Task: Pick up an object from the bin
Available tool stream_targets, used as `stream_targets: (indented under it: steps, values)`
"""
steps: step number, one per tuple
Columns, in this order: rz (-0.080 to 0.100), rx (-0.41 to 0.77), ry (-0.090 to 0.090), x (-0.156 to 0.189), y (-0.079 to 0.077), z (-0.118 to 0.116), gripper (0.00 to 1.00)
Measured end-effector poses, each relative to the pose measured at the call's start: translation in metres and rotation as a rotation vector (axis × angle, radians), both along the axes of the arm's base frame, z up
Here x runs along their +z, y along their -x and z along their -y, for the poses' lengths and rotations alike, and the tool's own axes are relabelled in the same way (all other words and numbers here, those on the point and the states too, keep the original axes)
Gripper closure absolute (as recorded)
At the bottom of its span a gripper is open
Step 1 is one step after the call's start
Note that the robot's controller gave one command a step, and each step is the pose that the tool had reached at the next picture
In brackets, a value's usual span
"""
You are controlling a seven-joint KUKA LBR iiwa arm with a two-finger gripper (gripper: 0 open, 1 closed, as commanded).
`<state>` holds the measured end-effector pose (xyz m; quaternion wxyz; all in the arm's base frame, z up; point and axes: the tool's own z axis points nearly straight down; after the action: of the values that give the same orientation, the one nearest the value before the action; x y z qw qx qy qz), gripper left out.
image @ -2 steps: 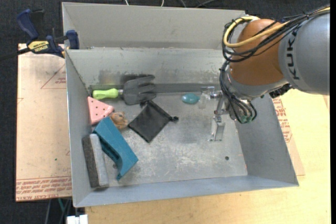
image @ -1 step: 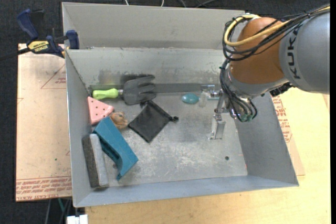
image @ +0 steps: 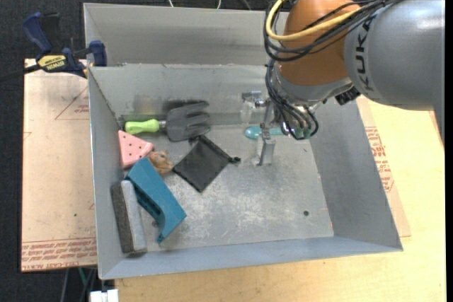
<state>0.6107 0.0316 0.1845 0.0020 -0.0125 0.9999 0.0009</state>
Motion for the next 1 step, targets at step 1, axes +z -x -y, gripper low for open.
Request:
stream_targets:
  steps: [1]
  values:
    - [0.001,-0.012,0.001,-0.0656,-0.0220,-0.0211,0.00]
